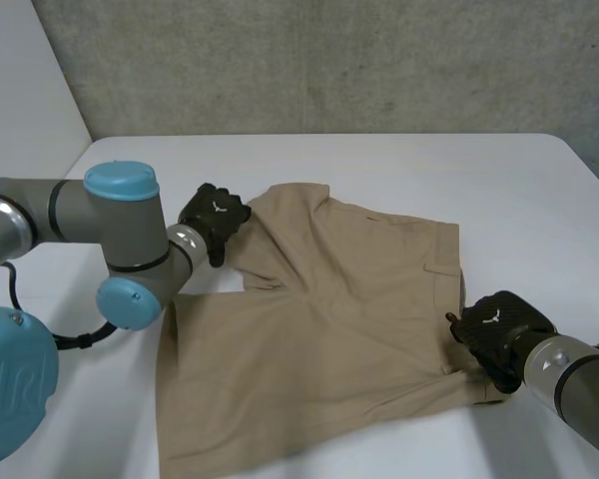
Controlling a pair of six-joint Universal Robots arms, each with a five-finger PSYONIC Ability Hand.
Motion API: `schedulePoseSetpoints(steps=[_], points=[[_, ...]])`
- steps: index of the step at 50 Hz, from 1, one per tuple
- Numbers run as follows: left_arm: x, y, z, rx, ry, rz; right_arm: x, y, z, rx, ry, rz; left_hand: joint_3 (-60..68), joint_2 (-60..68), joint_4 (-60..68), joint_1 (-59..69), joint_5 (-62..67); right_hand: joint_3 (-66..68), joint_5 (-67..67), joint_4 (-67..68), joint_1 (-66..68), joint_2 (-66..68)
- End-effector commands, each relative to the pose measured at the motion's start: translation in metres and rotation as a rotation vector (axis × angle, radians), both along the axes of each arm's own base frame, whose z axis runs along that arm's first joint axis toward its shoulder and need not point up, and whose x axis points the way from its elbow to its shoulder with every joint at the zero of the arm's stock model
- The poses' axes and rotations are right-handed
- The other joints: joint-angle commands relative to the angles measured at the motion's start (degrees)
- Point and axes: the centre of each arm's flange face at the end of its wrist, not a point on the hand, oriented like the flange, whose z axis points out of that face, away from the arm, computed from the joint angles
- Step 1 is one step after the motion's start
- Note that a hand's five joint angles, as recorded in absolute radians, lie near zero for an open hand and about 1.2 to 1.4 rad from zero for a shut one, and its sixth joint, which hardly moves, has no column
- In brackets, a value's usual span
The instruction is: Fold the shorts.
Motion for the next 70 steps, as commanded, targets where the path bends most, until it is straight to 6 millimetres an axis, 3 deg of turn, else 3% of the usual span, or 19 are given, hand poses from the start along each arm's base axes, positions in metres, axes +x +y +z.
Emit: schedulePoseSetpoints(steps=[1, 2, 6, 7, 18, 22, 26, 27, 28, 29, 34, 47, 58, 70], points=[[0.006, -0.006, -0.004, 0.017, -0.016, 0.024, 0.000, -0.001, 0.000, -0.007, -0.001, -0.002, 5.9, 6.3, 6.6, 6.1, 6.9, 12.3, 12.9, 11.7, 24.1, 12.4], [0.007, -0.008, -0.004, 0.014, -0.015, 0.028, 0.000, -0.001, 0.000, -0.007, -0.001, 0.000, 8.3, 8.7, 9.0, 8.4, 9.2, 12.3, 12.9, 11.7, 24.1, 12.4], [0.009, -0.018, -0.004, -0.001, -0.008, 0.044, 0.000, 0.000, -0.001, -0.005, -0.001, 0.000, 37.4, 37.7, 38.0, 37.5, 38.3, 12.3, 12.9, 11.7, 24.1, 12.4], [0.010, -0.020, -0.006, -0.001, -0.007, 0.049, 0.000, 0.000, -0.001, -0.004, -0.001, 0.000, 51.2, 51.6, 51.9, 51.3, 52.1, 12.3, 12.9, 11.7, 24.1, 12.4], [0.038, -0.033, -0.009, 0.008, -0.051, 0.212, 0.000, -0.001, 0.000, -0.013, -0.003, -0.003, 51.4, 51.7, 52.0, 51.5, 52.3, 12.3, 12.9, 11.7, 24.1, 12.4], [0.049, -0.027, -0.019, 0.055, -0.070, 0.231, 0.000, -0.001, -0.001, -0.011, -0.003, -0.002, 51.4, 51.7, 52.0, 51.5, 52.3, 12.3, 12.9, 11.7, 24.1, 12.4], [0.045, -0.015, -0.009, 0.062, -0.039, 0.182, 0.000, 0.000, -0.001, -0.010, -0.002, 0.000, 51.4, 51.7, 52.0, 51.5, 52.3, 12.3, 12.9, 11.7, 24.1, 12.4], [0.044, -0.013, -0.008, 0.063, -0.027, 0.168, 0.000, 0.000, -0.001, -0.010, -0.002, 0.000, 47.1, 47.4, 47.7, 47.2, 48.0, 12.3, 12.9, 11.7, 24.1, 12.4], [0.042, -0.010, -0.007, 0.066, -0.017, 0.149, 0.000, 0.000, -0.001, -0.010, -0.001, -0.001, 33.5, 33.9, 34.2, 33.7, 34.4, 12.3, 12.9, 11.7, 24.1, 12.4], [0.036, -0.005, -0.005, 0.070, 0.009, 0.105, 0.000, 0.000, -0.001, -0.011, -0.002, -0.001, 8.6, 9.0, 9.2, 8.7, 9.5, 12.3, 12.9, 11.7, 24.1, 12.4], [0.018, 0.008, -0.002, 0.078, 0.051, -0.019, 0.000, 0.000, 0.000, -0.012, -0.003, -0.002, 1.6, 2.0, 2.3, 1.7, 2.5, 12.3, 12.9, 11.7, 24.1, 12.4], [0.012, -0.007, -0.019, 0.069, 0.054, -0.028, -0.001, 0.000, -0.002, -0.011, -0.003, -0.004, 8.7, 9.0, 9.3, 8.8, 9.6, 12.3, 12.9, 11.7, 24.1, 12.4], [0.013, -0.017, -0.012, 0.024, 0.059, 0.011, -0.001, -0.001, -0.002, -0.014, -0.004, -0.004, 13.4, 13.7, 14.0, 13.5, 14.3, 12.3, 12.9, 11.7, 24.1, 12.4], [0.014, -0.018, -0.018, 0.029, 0.055, 0.012, 0.000, 0.000, -0.002, -0.014, -0.003, -0.002, 16.2, 16.6, 16.9, 16.3, 17.1, 12.3, 12.9, 11.7, 24.1, 12.4]])
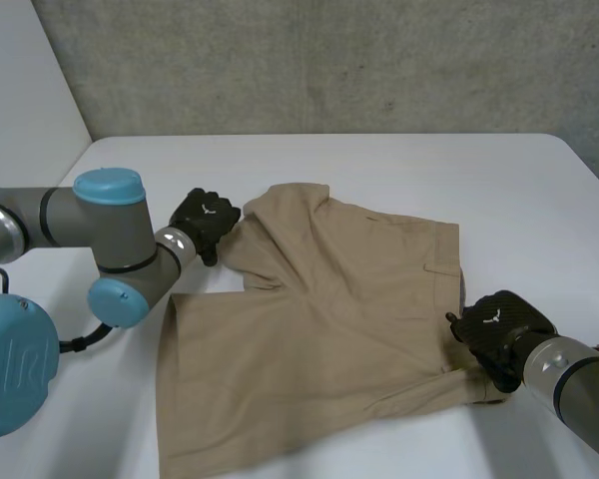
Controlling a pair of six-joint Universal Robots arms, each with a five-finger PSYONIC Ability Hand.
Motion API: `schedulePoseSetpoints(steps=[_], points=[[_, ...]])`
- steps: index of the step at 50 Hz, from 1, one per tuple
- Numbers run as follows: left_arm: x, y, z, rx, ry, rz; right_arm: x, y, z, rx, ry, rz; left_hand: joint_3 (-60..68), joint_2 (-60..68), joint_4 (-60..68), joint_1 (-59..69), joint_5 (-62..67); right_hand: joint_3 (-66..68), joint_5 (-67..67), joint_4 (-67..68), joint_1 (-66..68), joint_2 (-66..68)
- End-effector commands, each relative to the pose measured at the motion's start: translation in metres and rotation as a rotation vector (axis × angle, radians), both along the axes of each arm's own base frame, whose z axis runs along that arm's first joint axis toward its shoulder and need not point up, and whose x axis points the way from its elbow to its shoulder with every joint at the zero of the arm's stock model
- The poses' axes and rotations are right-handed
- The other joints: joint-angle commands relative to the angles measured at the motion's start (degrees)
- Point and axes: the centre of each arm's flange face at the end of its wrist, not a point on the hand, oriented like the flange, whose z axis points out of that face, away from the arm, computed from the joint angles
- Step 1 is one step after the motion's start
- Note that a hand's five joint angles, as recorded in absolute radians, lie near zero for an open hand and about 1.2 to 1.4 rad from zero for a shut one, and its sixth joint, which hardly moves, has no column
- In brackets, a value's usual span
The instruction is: Fold the shorts.
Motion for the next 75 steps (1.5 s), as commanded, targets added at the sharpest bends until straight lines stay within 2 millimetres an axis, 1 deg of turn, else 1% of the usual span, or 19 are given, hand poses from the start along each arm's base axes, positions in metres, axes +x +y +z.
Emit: schedulePoseSetpoints(steps=[1, 9, 12, 19, 25, 29, 34, 36, 37, 38, 39, 42, 46, 50, 58, 59, 67, 70, 75], points=[[0.000, 0.000, -0.004, 0.005, -0.001, -0.002, 0.000, 0.000, 0.000, 0.000, -0.001, 0.000, 13.5, 13.5, 13.4, 13.4, 13.9, 12.3, 12.9, 11.7, 24.1, 12.4], [0.000, -0.001, -0.009, 0.013, -0.004, -0.001, 0.000, 0.000, 0.000, -0.001, -0.001, -0.002, 27.7, 27.6, 27.5, 27.6, 28.0, 12.3, 12.9, 11.7, 24.1, 12.4], [0.001, -0.002, -0.008, 0.010, -0.005, 0.005, 0.000, -0.001, 0.000, -0.008, -0.001, -0.002, 43.8, 43.7, 43.6, 43.7, 44.1, 12.3, 12.9, 11.7, 24.1, 12.4], [0.011, -0.010, -0.003, -0.005, -0.016, 0.076, 0.000, -0.002, 0.000, -0.016, -0.001, -0.003, 43.8, 43.8, 43.7, 43.7, 44.2, 12.3, 12.9, 11.7, 24.1, 12.4], [0.038, -0.021, -0.002, -0.013, -0.056, 0.237, 0.000, -0.002, 0.001, -0.017, -0.001, -0.005, 43.8, 43.8, 43.7, 43.7, 44.2, 12.3, 12.9, 11.7, 24.1, 12.4], [0.043, -0.015, -0.009, 0.021, -0.073, 0.248, 0.000, -0.001, 0.000, -0.015, -0.001, -0.004, 43.8, 43.8, 43.7, 43.7, 44.2, 12.3, 12.9, 11.7, 24.1, 12.4], [0.044, -0.008, 0.001, 0.021, -0.071, 0.243, 0.000, 0.000, -0.001, -0.010, 0.001, -0.003, 43.8, 43.8, 43.7, 43.7, 44.2, 12.3, 12.9, 11.7, 24.1, 12.4], [0.041, -0.003, -0.002, 0.031, -0.075, 0.235, 0.000, 0.000, -0.001, -0.009, 0.000, -0.004, 43.8, 43.8, 43.7, 43.7, 44.2, 12.3, 12.9, 11.7, 24.1, 12.4], [0.041, -0.002, -0.002, 0.032, -0.077, 0.235, 0.000, 0.000, -0.001, -0.008, -0.002, -0.006, 40.7, 40.6, 40.5, 40.6, 41.0, 12.3, 12.9, 11.7, 24.1, 12.4], [0.041, 0.000, -0.003, 0.035, -0.078, 0.233, 0.000, 0.000, -0.001, -0.007, -0.004, -0.008, 27.0, 27.0, 26.8, 26.9, 27.3, 12.3, 12.9, 11.7, 24.1, 12.4], [0.040, 0.002, -0.002, 0.036, -0.083, 0.230, 0.000, 0.000, -0.001, -0.001, -0.017, -0.018, 0.4, 0.3, 0.2, 0.3, 0.7, 12.3, 12.9, 11.7, 24.1, 12.4], [0.034, 0.007, 0.003, 0.025, -0.083, 0.219, 0.000, 0.000, 0.000, 0.004, -0.044, -0.036, -5.1, -5.1, -5.3, -5.2, -4.8, 12.3, 12.9, 11.7, 24.1, 12.4], [0.030, 0.019, 0.028, -0.005, -0.066, 0.210, 0.001, 0.000, 0.002, 0.012, -0.076, -0.059, -7.5, -7.5, -7.6, -7.5, -7.1, 12.3, 12.9, 11.7, 24.1, 12.4], [0.038, 0.042, 0.054, -0.005, -0.052, 0.213, 0.001, -0.003, 0.003, 0.005, -0.098, -0.074, -7.3, -7.3, -7.5, -7.4, -7.0, 12.3, 12.9, 11.7, 24.1, 12.4], [0.056, 0.128, 0.076, 0.111, 0.046, 0.212, 0.005, -0.008, 0.005, -0.013, -0.184, -0.117, -6.5, -6.5, -6.6, -6.5, -6.1, 12.3, 12.9, 11.7, 24.1, 12.4], [0.059, 0.146, 0.077, 0.146, 0.081, 0.217, 0.005, -0.008, 0.005, -0.014, -0.188, -0.119, -5.8, -5.8, -5.9, -5.9, -5.4, 12.3, 12.9, 11.7, 24.1, 12.4], [0.070, 0.223, 0.063, 0.328, 0.150, 0.206, 0.004, -0.023, 0.010, -0.101, -0.270, -0.190, -4.6, -4.6, -4.8, -4.7, -4.3, 12.3, 12.9, 11.7, 24.1, 12.4], [0.075, 0.243, 0.054, 0.406, 0.132, 0.213, 0.005, -0.027, 0.013, -0.116, -0.307, -0.214, -3.9, -4.0, -4.1, -4.0, -3.6, 12.3, 12.9, 11.7, 24.1, 12.4], [0.079, 0.262, 0.046, 0.501, 0.107, 0.227, 0.007, -0.026, 0.013, -0.111, -0.314, -0.213, -3.9, -4.0, -4.1, -4.0, -3.6, 12.3, 12.9, 11.7, 24.1, 12.4]])
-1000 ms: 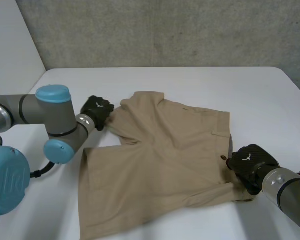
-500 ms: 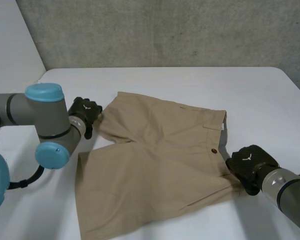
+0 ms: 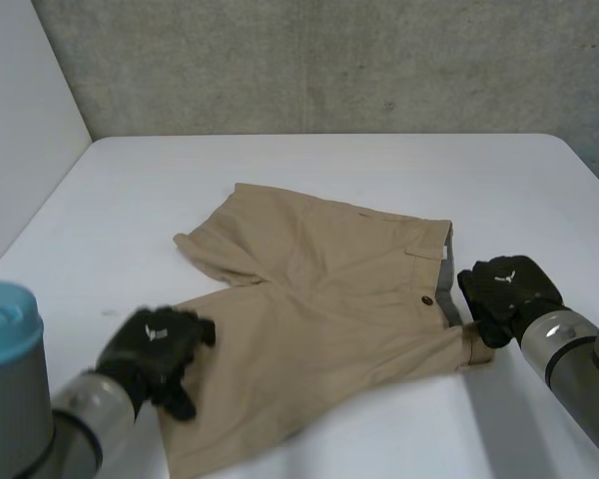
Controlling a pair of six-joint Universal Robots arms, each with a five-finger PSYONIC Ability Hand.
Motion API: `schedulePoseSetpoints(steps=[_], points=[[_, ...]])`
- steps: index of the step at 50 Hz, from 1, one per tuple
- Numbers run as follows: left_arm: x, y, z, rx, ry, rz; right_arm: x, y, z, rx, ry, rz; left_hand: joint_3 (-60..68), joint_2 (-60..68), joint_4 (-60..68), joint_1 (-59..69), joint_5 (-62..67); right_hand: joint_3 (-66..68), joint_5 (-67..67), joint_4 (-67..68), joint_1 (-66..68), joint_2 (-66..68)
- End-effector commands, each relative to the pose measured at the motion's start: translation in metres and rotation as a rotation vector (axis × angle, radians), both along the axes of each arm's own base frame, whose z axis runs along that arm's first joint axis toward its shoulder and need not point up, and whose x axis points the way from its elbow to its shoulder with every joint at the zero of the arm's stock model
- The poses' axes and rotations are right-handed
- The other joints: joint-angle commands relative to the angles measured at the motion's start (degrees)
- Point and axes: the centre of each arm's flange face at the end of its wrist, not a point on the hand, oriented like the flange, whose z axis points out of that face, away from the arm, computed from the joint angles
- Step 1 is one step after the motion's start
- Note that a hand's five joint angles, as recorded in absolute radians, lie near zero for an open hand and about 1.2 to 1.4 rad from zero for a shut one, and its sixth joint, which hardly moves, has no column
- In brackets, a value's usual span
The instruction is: Fold the shorts.
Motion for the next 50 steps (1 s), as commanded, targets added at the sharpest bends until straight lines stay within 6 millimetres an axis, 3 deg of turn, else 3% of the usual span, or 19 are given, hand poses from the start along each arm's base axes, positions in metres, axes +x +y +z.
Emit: schedulePoseSetpoints(steps=[1, 14, 28, 34, 41, 45, 50], points=[[0.005, 0.030, -0.013, 0.143, -0.017, 0.003, 0.002, -0.001, 0.001, -0.005, -0.026, -0.013, 4.7, 4.9, 5.3, 5.0, 4.9, 12.3, 12.9, 11.7, 24.1, 12.4], [0.006, 0.037, -0.019, 0.201, 0.005, 0.029, 0.002, 0.000, 0.000, -0.001, -0.025, -0.010, 7.9, 8.1, 8.5, 8.2, 8.1, 12.3, 12.9, 11.7, 24.1, 12.4], [0.006, 0.049, -0.004, 0.169, 0.027, -0.004, 0.002, 0.001, 0.000, 0.000, -0.024, -0.011, 9.0, 9.3, 9.7, 9.4, 9.2, 12.3, 12.9, 11.7, 24.1, 12.4], [0.003, 0.057, -0.010, 0.199, 0.023, -0.021, 0.002, 0.001, 0.000, -0.001, -0.024, -0.011, 9.0, 9.3, 9.7, 9.4, 9.2, 12.3, 12.9, 11.7, 24.1, 12.4], [0.005, 0.054, -0.021, 0.227, -0.018, 0.015, 0.001, 0.000, 0.000, 0.000, -0.024, -0.014, 9.9, 10.1, 10.5, 10.3, 10.1, 12.3, 12.9, 11.7, 24.1, 12.4], [0.005, 0.052, -0.026, 0.234, -0.042, 0.030, 0.000, 0.000, 0.000, 0.000, -0.024, -0.017, 12.7, 13.0, 13.4, 13.1, 12.9, 12.3, 12.9, 11.7, 24.1, 12.4], [0.002, 0.045, -0.027, 0.179, -0.030, 0.042, 0.000, 0.000, 0.000, 0.000, -0.024, -0.017, 33.0, 33.3, 33.7, 33.4, 33.2, 12.3, 12.9, 11.7, 24.1, 12.4]])
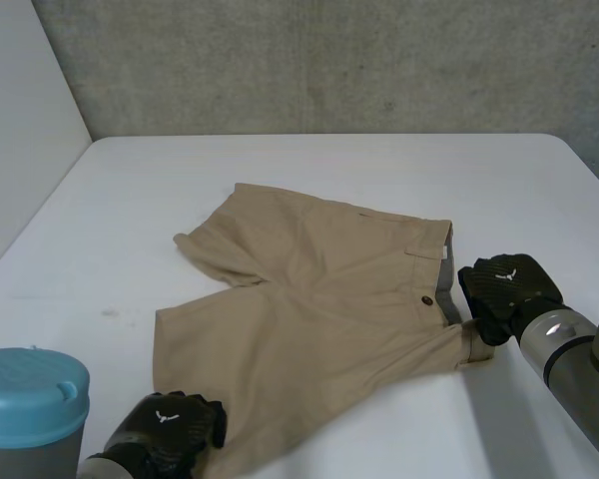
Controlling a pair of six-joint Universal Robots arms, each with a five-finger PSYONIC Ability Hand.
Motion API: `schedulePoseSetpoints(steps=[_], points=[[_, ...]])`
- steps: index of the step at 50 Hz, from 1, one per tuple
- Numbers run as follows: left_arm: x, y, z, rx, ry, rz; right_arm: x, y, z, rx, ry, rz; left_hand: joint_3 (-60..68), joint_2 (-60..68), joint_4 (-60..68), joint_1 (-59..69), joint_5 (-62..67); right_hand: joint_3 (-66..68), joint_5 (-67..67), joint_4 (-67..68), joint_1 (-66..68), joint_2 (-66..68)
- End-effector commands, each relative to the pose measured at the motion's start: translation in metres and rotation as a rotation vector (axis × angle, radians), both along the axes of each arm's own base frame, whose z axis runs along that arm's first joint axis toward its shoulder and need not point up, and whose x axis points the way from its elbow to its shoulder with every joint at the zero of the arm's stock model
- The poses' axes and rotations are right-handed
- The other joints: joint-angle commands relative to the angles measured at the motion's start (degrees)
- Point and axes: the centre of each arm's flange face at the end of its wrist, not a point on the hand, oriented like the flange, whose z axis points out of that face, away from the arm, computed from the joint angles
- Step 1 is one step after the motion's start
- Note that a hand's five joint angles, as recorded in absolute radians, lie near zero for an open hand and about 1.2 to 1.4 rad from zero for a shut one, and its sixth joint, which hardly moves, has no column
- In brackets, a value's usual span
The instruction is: Fold the shorts.
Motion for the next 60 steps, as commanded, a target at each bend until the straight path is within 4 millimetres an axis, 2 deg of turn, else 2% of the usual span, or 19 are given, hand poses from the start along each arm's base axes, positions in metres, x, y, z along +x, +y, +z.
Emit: schedulePoseSetpoints(steps=[1, 3, 5, 15, 19, 20, 23, 24, 27, 28, 31, 32, 34, 35, 36, 43, 47, 56, 60], points=[[-0.003, -0.009, -0.003, -0.067, 0.000, 0.023, 0.000, 0.000, 0.000, 0.000, 0.000, -0.001, 25.8, 25.3, 25.5, 24.9, 25.8, 12.3, 12.9, 11.7, 24.1, 12.4], [-0.004, -0.013, -0.003, -0.091, 0.005, 0.032, -0.001, 0.000, 0.000, 0.001, 0.001, -0.003, 31.3, 30.9, 31.1, 30.5, 31.4, 12.3, 12.9, 11.7, 24.1, 12.4], [-0.003, -0.015, -0.006, -0.103, -0.004, 0.046, -0.001, 0.000, 0.000, 0.001, 0.002, -0.009, 42.7, 42.3, 42.5, 41.9, 42.8, 12.3, 12.9, 11.7, 24.1, 12.4], [-0.008, -0.016, -0.008, -0.106, -0.015, 0.035, -0.002, 0.001, 0.004, -0.013, 0.001, -0.013, 42.9, 42.5, 42.7, 42.1, 43.0, 12.3, 12.9, 11.7, 24.1, 12.4], [-0.016, -0.026, 0.010, -0.186, 0.013, 0.015, 0.000, 0.004, 0.007, -0.015, 0.010, 0.004, 42.9, 42.5, 42.7, 42.1, 43.0, 12.3, 12.9, 11.7, 24.1, 12.4], [-0.019, -0.033, 0.025, -0.249, 0.028, 0.006, 0.000, 0.005, 0.007, -0.013, 0.011, 0.007, 42.9, 42.5, 42.7, 42.1, 43.0, 12.3, 12.9, 11.7, 24.1, 12.4], [-0.025, -0.048, 0.045, -0.343, 0.038, -0.010, 0.000, 0.007, 0.011, -0.004, 0.024, 0.018, 42.9, 42.5, 42.7, 42.1, 43.0, 12.3, 12.9, 11.7, 24.1, 12.4], [-0.027, -0.061, 0.056, -0.397, 0.033, -0.007, 0.000, 0.007, 0.012, -0.005, 0.030, 0.022, 42.9, 42.5, 42.7, 42.1, 43.0, 12.3, 12.9, 11.7, 24.1, 12.4], [-0.028, -0.085, 0.071, -0.473, 0.024, 0.013, 0.001, 0.003, 0.018, -0.028, 0.054, 0.035, 42.9, 42.5, 42.7, 42.1, 43.0, 12.3, 12.9, 11.7, 24.1, 12.4], [-0.033, -0.101, 0.078, -0.518, 0.019, 0.015, 0.002, 0.001, 0.021, -0.041, 0.057, 0.035, 42.9, 42.5, 42.7, 42.1, 43.0, 12.3, 12.9, 11.7, 24.1, 12.4], [-0.045, -0.127, 0.086, -0.585, 0.020, 0.007, 0.003, -0.011, 0.034, -0.093, 0.056, 0.031, 42.9, 42.5, 42.7, 42.1, 43.0, 12.3, 12.9, 11.7, 24.1, 12.4], [-0.054, -0.144, 0.093, -0.630, 0.027, 0.005, 0.004, -0.014, 0.037, -0.105, 0.052, 0.032, 42.9, 42.5, 42.7, 42.1, 43.0, 12.3, 12.9, 11.7, 24.1, 12.4], [-0.063, -0.162, 0.097, -0.667, 0.041, 0.011, 0.006, -0.019, 0.042, -0.125, 0.040, 0.030, 42.9, 42.5, 42.7, 42.1, 43.0, 12.3, 12.9, 11.7, 24.1, 12.4], [-0.071, -0.181, 0.100, -0.698, 0.054, 0.021, 0.008, -0.026, 0.045, -0.140, 0.032, 0.026, 42.9, 42.5, 42.7, 42.1, 43.0, 12.3, 12.9, 11.7, 24.1, 12.4], [-0.076, -0.189, 0.100, -0.709, 0.058, 0.022, 0.009, -0.030, 0.044, -0.146, 0.030, 0.023, 42.9, 42.5, 42.7, 42.1, 43.0, 12.3, 12.9, 11.7, 24.1, 12.4], [-0.103, -0.251, 0.095, -0.814, 0.105, 0.011, 0.021, -0.077, 0.043, -0.283, -0.008, -0.005, 42.9, 42.5, 42.7, 42.1, 43.0, 12.3, 12.9, 11.7, 24.1, 12.4], [-0.117, -0.277, 0.087, -0.884, 0.154, -0.021, 0.029, -0.103, 0.040, -0.368, -0.033, -0.027, 42.9, 42.5, 42.7, 42.1, 43.0, 12.3, 12.9, 11.7, 24.1, 12.4], [-0.134, -0.327, 0.062, -1.015, 0.201, -0.026, 0.047, -0.156, 0.025, -0.501, -0.051, -0.055, 42.9, 42.5, 42.7, 42.1, 43.0, 12.3, 12.9, 11.7, 24.1, 12.4], [-0.141, -0.338, 0.042, -1.036, 0.212, -0.081, 0.052, -0.174, 0.002, -0.503, 0.007, -0.042, 42.9, 42.5, 42.7, 42.1, 43.0, 12.3, 12.9, 11.7, 24.1, 12.4]])
